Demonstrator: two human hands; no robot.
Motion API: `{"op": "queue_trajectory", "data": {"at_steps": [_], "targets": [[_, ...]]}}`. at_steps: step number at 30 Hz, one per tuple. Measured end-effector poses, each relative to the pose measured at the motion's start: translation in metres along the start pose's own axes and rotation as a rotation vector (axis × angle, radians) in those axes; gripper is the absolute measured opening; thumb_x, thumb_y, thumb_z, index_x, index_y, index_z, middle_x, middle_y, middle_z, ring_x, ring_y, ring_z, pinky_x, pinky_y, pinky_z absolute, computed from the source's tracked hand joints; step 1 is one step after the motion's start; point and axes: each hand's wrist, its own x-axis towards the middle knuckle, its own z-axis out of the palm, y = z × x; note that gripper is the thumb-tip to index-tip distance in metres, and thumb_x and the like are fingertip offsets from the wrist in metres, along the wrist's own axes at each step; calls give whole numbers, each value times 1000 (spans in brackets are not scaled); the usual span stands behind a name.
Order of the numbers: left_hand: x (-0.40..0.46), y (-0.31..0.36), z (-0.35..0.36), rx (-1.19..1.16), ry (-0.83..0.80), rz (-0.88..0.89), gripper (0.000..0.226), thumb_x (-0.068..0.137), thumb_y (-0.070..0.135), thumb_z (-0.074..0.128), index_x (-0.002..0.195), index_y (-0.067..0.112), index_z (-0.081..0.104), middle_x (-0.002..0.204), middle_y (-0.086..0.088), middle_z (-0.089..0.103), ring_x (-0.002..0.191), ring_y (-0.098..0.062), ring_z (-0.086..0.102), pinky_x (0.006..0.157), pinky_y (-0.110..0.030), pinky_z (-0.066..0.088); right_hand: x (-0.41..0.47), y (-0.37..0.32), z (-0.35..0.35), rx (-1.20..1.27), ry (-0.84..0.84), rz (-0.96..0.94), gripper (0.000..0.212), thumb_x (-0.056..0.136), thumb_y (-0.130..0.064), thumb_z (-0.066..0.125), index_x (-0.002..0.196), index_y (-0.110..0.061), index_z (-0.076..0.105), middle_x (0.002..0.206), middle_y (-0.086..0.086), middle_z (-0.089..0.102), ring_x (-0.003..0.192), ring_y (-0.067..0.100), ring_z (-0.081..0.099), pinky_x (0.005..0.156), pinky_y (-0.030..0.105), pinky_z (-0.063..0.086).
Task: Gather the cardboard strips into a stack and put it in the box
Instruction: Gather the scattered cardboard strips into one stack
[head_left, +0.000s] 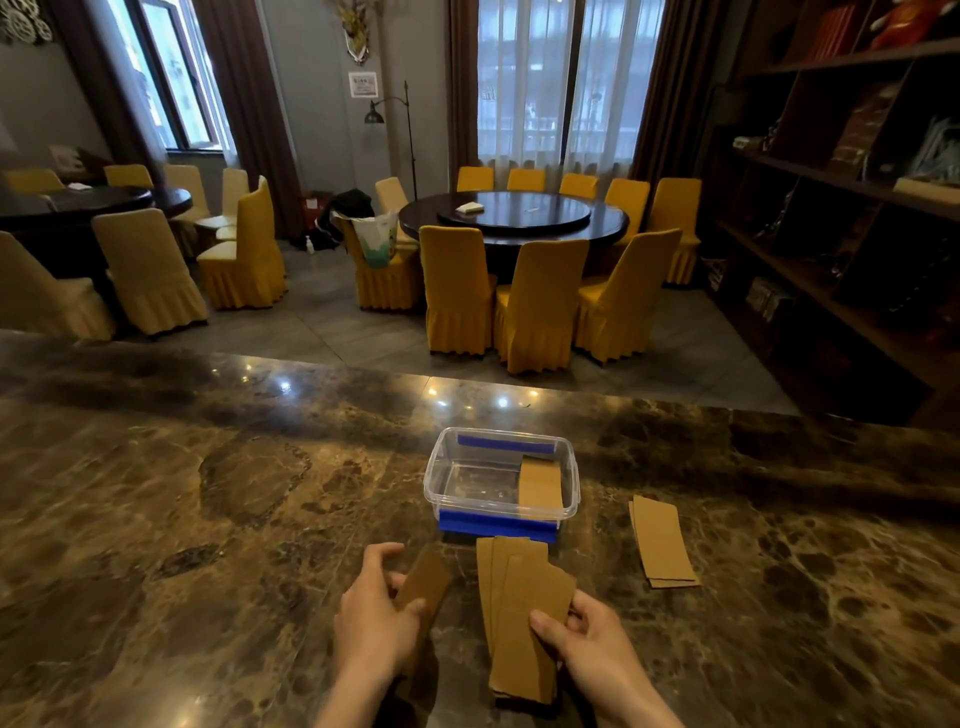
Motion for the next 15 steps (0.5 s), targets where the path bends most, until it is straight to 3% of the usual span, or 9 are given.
{"op": "queue_trajectory", "data": {"at_steps": [3, 6, 10, 13, 15], "targets": [[1, 7, 4, -312, -75, -61, 38, 87, 4, 79, 117, 22, 65, 95, 1, 76, 82, -16, 75, 83, -46, 63, -1, -2, 1, 15, -28, -2, 38, 94, -8, 67, 131, -12, 57, 109, 2, 74, 92, 7, 69, 64, 17, 53], [-1, 15, 8, -513, -189, -21, 26, 93, 2, 71, 111, 19, 67, 104, -7, 77, 80, -12, 78, 69, -30, 64, -2, -3, 2, 63, -46, -12, 32, 92, -4, 68, 120, -16, 60, 101, 1, 78, 83, 5, 75, 58, 15, 57], [-2, 22, 16, -648, -321, -5, 19, 97, 5, 65, 112, 16, 69, 105, -11, 80, 98, -22, 78, 88, -47, 64, -4, -7, 3, 106, -18, -44, 37, 92, -5, 68, 127, -12, 59, 110, 6, 77, 96, 14, 73, 74, 25, 60], [-2, 23, 20, -687, -401, 63, 23, 93, 8, 72, 115, 12, 68, 101, -8, 82, 93, -20, 79, 72, -30, 64, -5, -8, 2, 156, 7, -55, 38, 92, -1, 67, 128, -9, 58, 109, 10, 78, 97, 20, 75, 87, 37, 61], [-2, 23, 22, -630, -435, 128, 40, 82, 9, 84, 117, 14, 65, 103, -5, 82, 94, -20, 80, 73, -27, 63, -6, -8, 2, 159, 24, -58, 37, 92, -1, 67, 127, -11, 59, 107, 11, 79, 95, 22, 77, 80, 34, 63]]}}
